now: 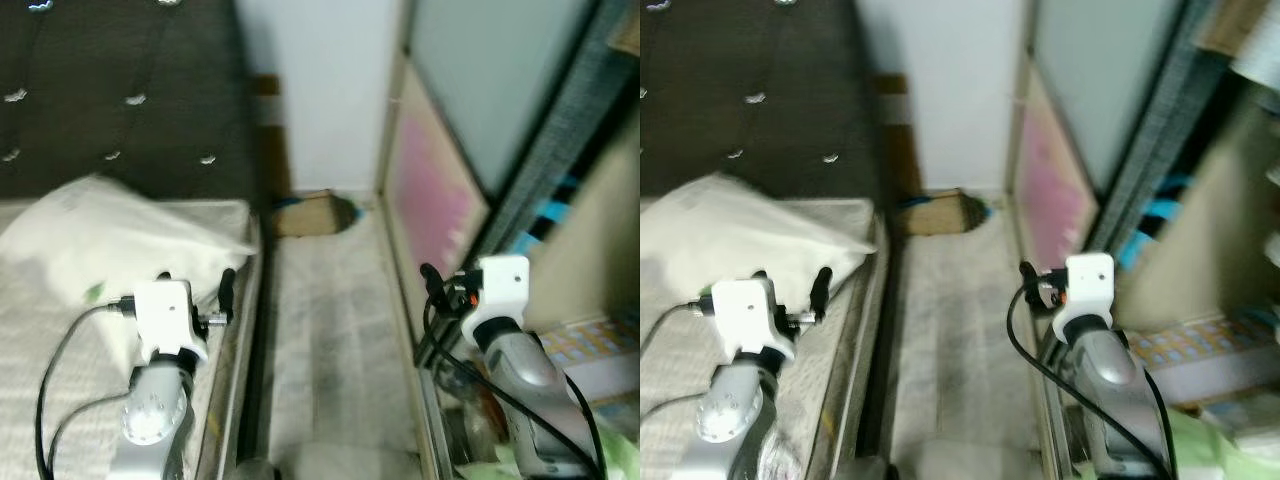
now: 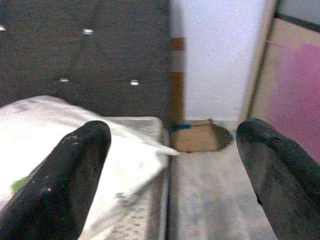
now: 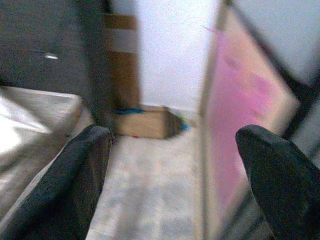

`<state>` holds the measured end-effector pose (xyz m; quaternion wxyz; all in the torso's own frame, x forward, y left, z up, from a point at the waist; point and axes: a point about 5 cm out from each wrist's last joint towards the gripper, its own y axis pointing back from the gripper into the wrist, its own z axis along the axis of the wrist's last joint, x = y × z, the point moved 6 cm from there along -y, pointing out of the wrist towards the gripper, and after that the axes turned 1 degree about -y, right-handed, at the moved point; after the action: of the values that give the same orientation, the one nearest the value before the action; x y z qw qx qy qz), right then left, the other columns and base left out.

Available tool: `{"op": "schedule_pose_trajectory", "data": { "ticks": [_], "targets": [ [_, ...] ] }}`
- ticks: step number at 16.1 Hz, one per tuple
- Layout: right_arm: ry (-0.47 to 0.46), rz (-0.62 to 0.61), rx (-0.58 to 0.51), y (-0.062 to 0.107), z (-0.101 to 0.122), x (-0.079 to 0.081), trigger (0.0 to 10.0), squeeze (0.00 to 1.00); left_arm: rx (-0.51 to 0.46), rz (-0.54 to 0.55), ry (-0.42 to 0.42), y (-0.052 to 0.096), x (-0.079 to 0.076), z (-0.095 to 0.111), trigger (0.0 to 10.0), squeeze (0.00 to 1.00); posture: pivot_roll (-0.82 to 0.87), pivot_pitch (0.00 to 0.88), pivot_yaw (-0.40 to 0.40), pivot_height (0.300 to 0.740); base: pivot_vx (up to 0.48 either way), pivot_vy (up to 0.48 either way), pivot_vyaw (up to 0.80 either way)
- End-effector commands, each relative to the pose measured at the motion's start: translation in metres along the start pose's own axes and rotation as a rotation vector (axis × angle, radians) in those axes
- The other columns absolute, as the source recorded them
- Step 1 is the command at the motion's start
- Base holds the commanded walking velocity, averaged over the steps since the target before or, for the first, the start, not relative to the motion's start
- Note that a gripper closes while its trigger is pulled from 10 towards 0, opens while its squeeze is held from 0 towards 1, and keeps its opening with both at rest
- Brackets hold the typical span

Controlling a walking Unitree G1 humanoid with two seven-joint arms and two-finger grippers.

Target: Clean up the room

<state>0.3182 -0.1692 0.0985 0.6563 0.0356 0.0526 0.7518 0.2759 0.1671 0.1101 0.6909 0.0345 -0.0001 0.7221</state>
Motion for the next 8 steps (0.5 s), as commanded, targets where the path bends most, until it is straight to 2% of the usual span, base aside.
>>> {"op": "schedule_pose_trajectory", "data": {
  "ticks": [1,3,6,8],
  "targets": [
    [-0.001,0.026,-0.009,-0.005,0.002,0.007,10.0,0.0,0.001,0.017,0.001,-0.001,0.005,0.002,10.0,0.0,0.03,0.0,-0.023,0.74,0.0,0.0,0.8],
    [-0.007,0.015,-0.009,-0.003,0.002,0.006,10.0,0.0,0.004,0.037,-0.028,0.001,0.01,0.002,10.0,0.0,0.04,0.0,-0.016,0.74,0.0,0.0,0.8],
    [-0.001,0.028,-0.013,-0.003,0.003,0.008,10.0,0.0,0.016,0.011,-0.022,-0.001,0.0,0.001,10.0,0.0,0.04,0.0,-0.012,0.74,0.0,0.0,0.8],
    [-0.004,0.029,-0.015,-0.005,0.004,0.009,10.0,0.0,0.009,0.023,-0.034,-0.001,0.003,0.002,10.0,0.0,0.04,0.0,-0.011,0.74,0.0,0.0,0.8]
  ]
}}
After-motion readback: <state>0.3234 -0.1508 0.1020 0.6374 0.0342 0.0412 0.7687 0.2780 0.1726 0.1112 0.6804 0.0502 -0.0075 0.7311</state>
